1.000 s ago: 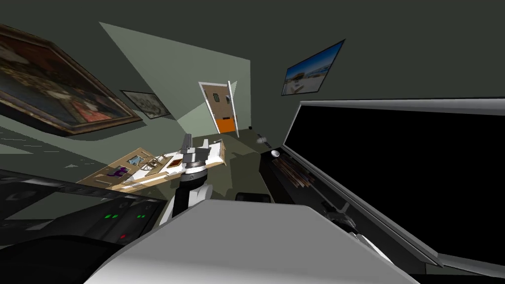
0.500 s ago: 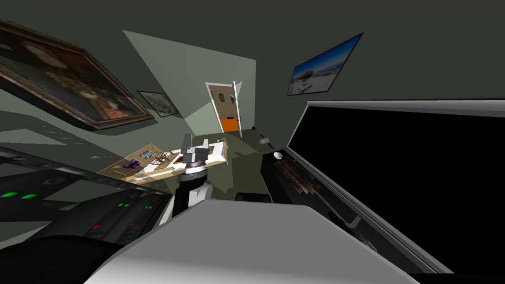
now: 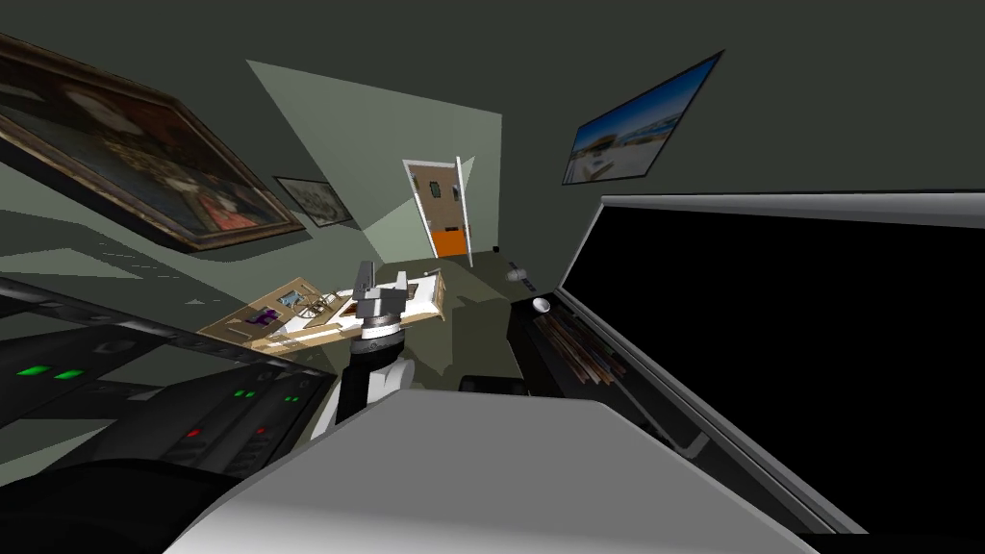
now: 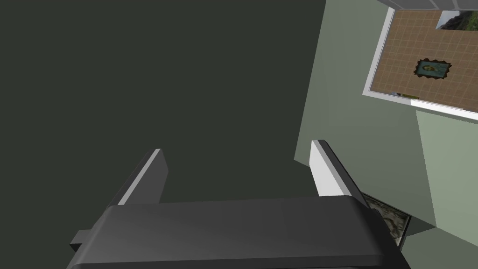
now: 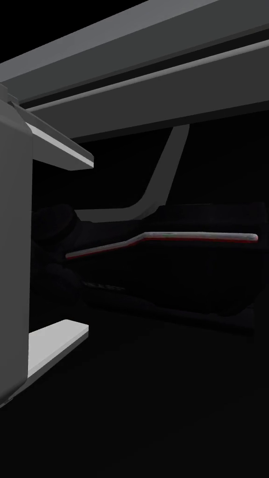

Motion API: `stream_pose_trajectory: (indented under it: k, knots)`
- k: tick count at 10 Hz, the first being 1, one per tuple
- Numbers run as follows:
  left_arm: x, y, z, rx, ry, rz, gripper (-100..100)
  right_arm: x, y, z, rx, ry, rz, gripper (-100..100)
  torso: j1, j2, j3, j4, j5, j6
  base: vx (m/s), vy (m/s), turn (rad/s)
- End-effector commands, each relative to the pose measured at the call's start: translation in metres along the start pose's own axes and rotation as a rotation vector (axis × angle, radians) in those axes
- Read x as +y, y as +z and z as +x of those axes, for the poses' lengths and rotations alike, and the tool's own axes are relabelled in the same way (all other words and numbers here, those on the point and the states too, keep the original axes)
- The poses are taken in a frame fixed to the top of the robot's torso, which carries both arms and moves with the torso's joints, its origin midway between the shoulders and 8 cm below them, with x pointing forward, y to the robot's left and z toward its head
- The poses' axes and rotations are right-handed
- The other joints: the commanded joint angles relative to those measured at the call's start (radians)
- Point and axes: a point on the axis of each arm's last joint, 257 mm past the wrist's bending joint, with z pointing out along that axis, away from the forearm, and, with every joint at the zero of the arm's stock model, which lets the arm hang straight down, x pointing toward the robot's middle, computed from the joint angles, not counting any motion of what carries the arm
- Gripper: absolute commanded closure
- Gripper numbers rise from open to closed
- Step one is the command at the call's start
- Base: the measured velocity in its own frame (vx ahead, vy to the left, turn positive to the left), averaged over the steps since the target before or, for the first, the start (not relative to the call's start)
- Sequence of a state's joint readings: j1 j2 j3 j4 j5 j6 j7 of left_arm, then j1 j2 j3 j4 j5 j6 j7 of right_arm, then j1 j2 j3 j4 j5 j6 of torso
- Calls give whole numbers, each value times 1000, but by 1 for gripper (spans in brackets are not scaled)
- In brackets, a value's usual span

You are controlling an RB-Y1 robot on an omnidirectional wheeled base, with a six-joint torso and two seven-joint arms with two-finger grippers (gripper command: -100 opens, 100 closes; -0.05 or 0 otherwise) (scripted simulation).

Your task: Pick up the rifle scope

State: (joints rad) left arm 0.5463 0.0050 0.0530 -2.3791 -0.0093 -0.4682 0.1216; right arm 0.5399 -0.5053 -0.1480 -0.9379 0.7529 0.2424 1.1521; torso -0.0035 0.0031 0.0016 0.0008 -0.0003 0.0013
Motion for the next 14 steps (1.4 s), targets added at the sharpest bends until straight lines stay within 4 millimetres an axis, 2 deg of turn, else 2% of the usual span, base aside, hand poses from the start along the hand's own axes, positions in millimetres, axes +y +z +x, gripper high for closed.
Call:
stream_pose_trajectory:
  k: [1,2,4,5,9,10,11,13,14]
  knots:
    - [0,0,0,0,0,0,0,8,2,-10,6,1,1,-100,0,0,0,0,0,0,-58,-118,48]
    - [0,0,0,0,0,0,0,14,3,-19,8,1,1,-100,-3,2,1,0,-1,0,-74,-111,27]
    - [0,0,0,0,0,0,0,12,2,-18,8,1,1,-100,-1,3,2,1,0,0,-32,-53,3]
    - [0,0,0,0,0,0,0,12,2,-18,9,1,1,100,2,1,1,0,0,0,0,0,0]
    - [0,0,0,0,0,0,0,13,2,-18,8,1,0,100,5,-1,0,0,2,0,0,-1,0]
    - [0,0,0,0,0,0,0,13,2,-17,9,1,0,0,5,-1,0,0,3,0,0,0,0]
    - [0,0,0,0,0,0,0,6,1,-7,5,0,1,100,6,-1,0,0,3,0,29,66,-20]
    - [0,0,0,0,0,0,0,-5,-2,9,1,-2,2,100,13,-4,-2,-1,5,1,61,117,-35]
    - [0,0,0,0,0,0,0,-1,-1,6,5,-2,2,100,15,-4,-2,-1,5,1,22,64,-22]
